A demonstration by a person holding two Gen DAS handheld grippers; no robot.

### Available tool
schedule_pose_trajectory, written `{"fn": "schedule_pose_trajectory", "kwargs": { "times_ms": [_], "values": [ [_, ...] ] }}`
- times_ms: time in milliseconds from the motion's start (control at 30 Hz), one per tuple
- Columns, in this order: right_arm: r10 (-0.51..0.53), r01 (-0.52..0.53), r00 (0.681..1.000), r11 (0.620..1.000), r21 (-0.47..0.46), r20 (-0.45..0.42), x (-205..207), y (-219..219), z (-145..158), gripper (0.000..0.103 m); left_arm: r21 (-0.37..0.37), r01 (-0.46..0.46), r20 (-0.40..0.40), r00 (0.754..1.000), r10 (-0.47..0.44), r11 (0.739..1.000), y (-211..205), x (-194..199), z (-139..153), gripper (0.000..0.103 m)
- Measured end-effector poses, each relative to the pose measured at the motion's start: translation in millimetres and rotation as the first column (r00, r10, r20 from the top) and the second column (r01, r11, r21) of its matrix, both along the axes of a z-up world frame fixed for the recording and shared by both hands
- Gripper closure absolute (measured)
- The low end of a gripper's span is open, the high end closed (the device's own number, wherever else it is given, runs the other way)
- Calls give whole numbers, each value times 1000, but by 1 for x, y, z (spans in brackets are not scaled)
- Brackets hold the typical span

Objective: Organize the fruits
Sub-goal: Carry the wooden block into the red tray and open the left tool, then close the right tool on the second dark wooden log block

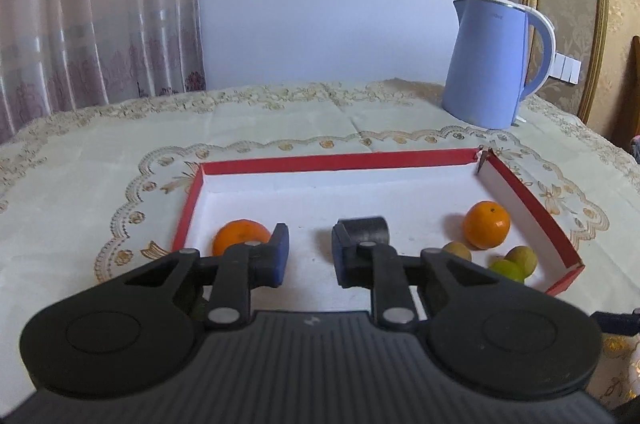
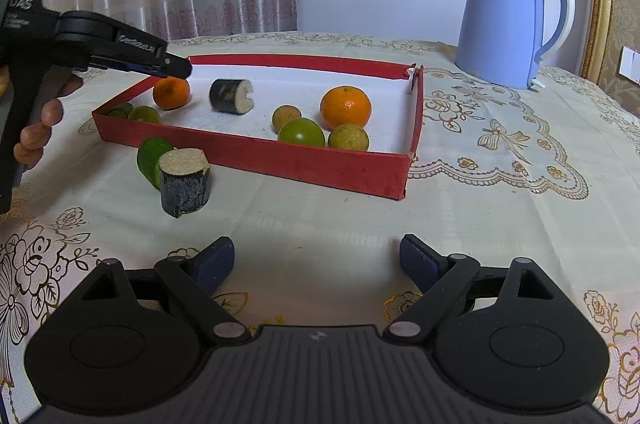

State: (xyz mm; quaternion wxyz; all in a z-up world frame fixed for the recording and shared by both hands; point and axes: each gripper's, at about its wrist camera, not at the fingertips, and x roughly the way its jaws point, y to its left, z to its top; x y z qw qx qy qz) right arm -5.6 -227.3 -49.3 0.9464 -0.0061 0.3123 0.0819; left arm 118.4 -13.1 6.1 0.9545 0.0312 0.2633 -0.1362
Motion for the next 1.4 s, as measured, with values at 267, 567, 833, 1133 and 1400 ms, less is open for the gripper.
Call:
{"fn": "schedule_pose_trajectory", "kwargs": {
  "times_ms": [267, 567, 833, 1133, 1400],
  "values": [
    [-2, 2, 1000, 1000, -2, 0, -1, -1, 0, 12, -24, 11, 29, 1000, -11, 1000, 15, -48, -1, 82],
    [-7, 7, 1000, 1000, -7, -3, -1, -1, -1, 10, -42, -37, -48, 998, 35, 998, 31, -82, -28, 81],
    [-16, 16, 1000, 1000, -13, -6, -1, -2, -2, 2, -77, -108, -112, 989, 99, 991, 44, -78, -42, 73],
    [-40, 40, 999, 999, -9, -18, 1, -6, -2, 0, -90, -124, -96, 989, 115, 988, 46, -81, -45, 34],
    [-51, 51, 999, 999, -4, -3, -3, -1, 1, 0, -94, -100, -103, 991, 90, 991, 45, -80, -45, 21]
  ]
}}
